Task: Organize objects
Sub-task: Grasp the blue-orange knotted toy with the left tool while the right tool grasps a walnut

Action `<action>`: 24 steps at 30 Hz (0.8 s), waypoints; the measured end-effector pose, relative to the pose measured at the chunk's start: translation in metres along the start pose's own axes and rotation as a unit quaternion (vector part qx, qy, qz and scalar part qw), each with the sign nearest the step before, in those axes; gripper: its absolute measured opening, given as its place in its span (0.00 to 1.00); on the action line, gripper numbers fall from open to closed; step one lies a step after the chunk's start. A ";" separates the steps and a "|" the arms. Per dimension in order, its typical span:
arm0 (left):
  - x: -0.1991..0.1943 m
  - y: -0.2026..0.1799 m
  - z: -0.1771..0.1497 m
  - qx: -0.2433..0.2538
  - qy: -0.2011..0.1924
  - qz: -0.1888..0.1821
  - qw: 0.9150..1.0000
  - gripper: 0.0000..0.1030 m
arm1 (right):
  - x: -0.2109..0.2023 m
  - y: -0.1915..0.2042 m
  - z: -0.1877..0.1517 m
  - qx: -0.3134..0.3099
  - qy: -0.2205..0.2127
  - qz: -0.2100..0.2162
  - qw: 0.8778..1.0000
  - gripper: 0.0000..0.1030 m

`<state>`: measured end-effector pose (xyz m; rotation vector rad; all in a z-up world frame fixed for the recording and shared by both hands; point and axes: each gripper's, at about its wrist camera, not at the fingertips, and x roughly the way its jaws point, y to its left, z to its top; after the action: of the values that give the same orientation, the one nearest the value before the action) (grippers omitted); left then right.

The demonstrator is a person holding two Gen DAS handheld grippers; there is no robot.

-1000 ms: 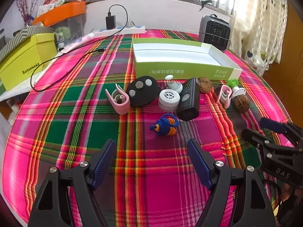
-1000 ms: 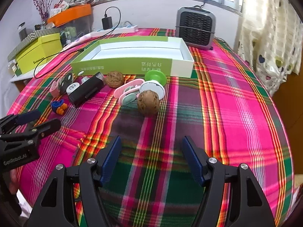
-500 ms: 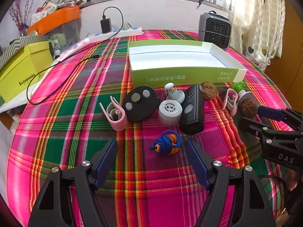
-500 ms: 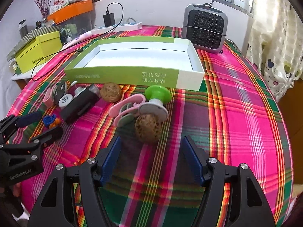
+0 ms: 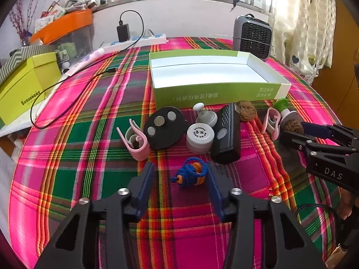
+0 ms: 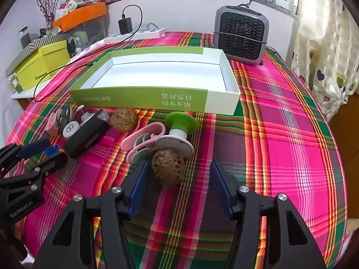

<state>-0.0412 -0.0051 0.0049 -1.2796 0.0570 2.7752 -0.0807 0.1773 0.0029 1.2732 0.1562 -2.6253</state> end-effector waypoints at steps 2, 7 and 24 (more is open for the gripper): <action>0.000 -0.001 0.000 0.002 0.000 -0.001 1.000 0.37 | 0.000 0.000 0.000 0.001 -0.001 0.002 1.000 0.47; -0.001 -0.001 0.001 0.002 0.000 0.000 1.000 0.26 | 0.000 0.002 0.000 -0.004 -0.002 0.004 1.000 0.42; -0.003 0.001 0.004 -0.001 0.000 -0.009 1.000 0.21 | -0.004 0.002 -0.002 0.001 -0.004 0.018 1.000 0.29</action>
<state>-0.0422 -0.0057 0.0103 -1.2735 0.0427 2.7614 -0.0760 0.1764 0.0046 1.2529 0.1287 -2.6010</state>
